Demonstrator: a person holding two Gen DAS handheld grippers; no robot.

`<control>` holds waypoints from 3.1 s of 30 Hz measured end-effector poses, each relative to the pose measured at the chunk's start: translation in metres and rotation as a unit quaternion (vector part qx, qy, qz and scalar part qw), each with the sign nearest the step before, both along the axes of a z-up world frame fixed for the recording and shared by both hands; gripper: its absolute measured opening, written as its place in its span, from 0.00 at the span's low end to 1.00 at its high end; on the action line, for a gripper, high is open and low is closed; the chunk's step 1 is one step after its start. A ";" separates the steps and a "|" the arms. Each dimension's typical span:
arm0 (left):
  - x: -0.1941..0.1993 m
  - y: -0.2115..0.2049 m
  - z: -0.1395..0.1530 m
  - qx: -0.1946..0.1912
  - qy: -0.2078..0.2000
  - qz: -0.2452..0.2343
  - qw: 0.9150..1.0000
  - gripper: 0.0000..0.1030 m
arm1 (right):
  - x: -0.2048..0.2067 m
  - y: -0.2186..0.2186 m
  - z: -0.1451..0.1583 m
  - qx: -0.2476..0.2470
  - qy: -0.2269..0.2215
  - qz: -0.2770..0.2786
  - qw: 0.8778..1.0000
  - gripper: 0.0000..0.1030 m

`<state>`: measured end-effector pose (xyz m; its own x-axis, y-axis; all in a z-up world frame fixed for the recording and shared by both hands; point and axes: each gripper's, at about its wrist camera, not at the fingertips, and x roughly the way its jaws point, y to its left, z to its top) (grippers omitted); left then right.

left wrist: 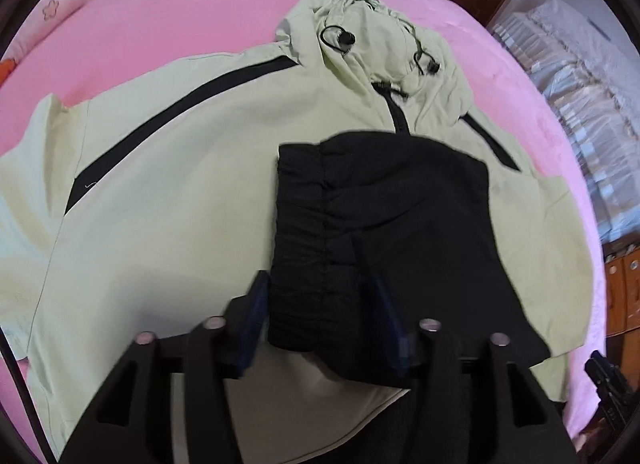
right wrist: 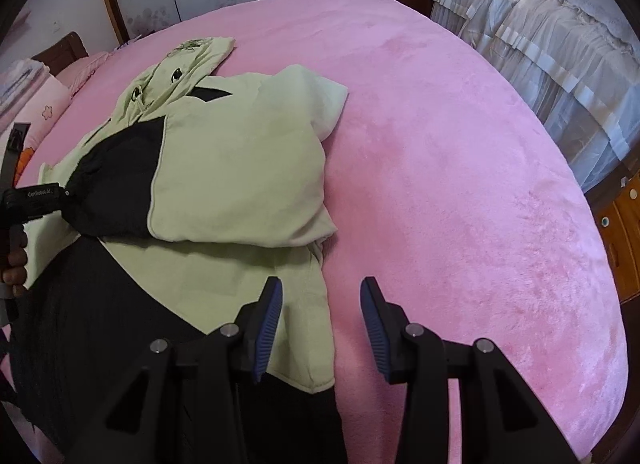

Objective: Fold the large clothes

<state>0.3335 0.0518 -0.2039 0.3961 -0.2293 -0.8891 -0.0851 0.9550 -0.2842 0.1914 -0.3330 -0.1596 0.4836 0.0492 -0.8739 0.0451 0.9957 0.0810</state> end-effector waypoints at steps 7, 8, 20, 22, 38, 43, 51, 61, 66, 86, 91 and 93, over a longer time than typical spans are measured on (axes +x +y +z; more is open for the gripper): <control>0.035 0.013 -0.009 -0.020 0.007 0.018 1.000 0.60 | 0.048 -0.024 0.026 0.077 -0.028 -0.043 0.996 0.45; 0.040 0.011 -0.011 -0.022 0.007 0.017 1.000 0.60 | 0.057 -0.027 0.026 0.078 -0.030 -0.051 0.995 0.46; 0.064 -0.003 0.020 0.043 -0.053 0.022 0.997 0.21 | 0.185 -0.051 -0.039 0.151 0.051 -0.094 0.983 0.46; 0.066 0.004 0.016 0.058 -0.047 0.031 0.997 0.21 | 0.196 -0.048 -0.052 0.149 0.068 -0.094 0.982 0.46; 0.039 0.000 0.024 0.145 -0.038 -0.003 0.989 0.47 | 0.160 -0.022 -0.004 0.027 0.008 -0.049 0.998 0.10; 0.007 -0.012 0.059 0.109 -0.087 -0.006 0.990 0.55 | 0.111 0.025 0.022 0.022 -0.039 0.008 0.999 0.10; -0.020 -0.070 0.035 0.082 -0.078 -0.019 0.993 0.64 | 0.079 0.123 -0.007 0.030 -0.049 0.080 0.995 0.10; -0.021 -0.089 -0.012 0.128 -0.060 -0.029 0.990 0.74 | 0.077 0.035 -0.053 -0.030 -0.016 -0.039 0.999 0.00; -0.022 -0.097 -0.014 0.131 -0.057 -0.037 0.989 0.89 | 0.062 0.013 -0.046 0.000 -0.023 -0.066 0.998 0.00; -0.137 -0.079 0.103 0.106 -0.113 -0.003 0.988 0.89 | -0.033 0.070 0.044 0.078 -0.043 -0.051 0.995 0.03; -0.184 -0.064 0.134 0.105 -0.113 0.008 0.988 0.89 | -0.058 0.099 0.063 0.074 -0.044 -0.020 0.996 0.03; -0.207 -0.056 0.142 0.119 -0.107 0.014 0.987 0.89 | -0.068 0.108 0.069 0.078 -0.043 -0.005 0.996 0.03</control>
<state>0.1267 -0.0046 -0.0618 0.5846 -0.0105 -0.8112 -0.0741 0.9950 -0.0663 0.1231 -0.2250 -0.0904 0.5579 0.1762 -0.8110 0.0408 0.9702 0.2388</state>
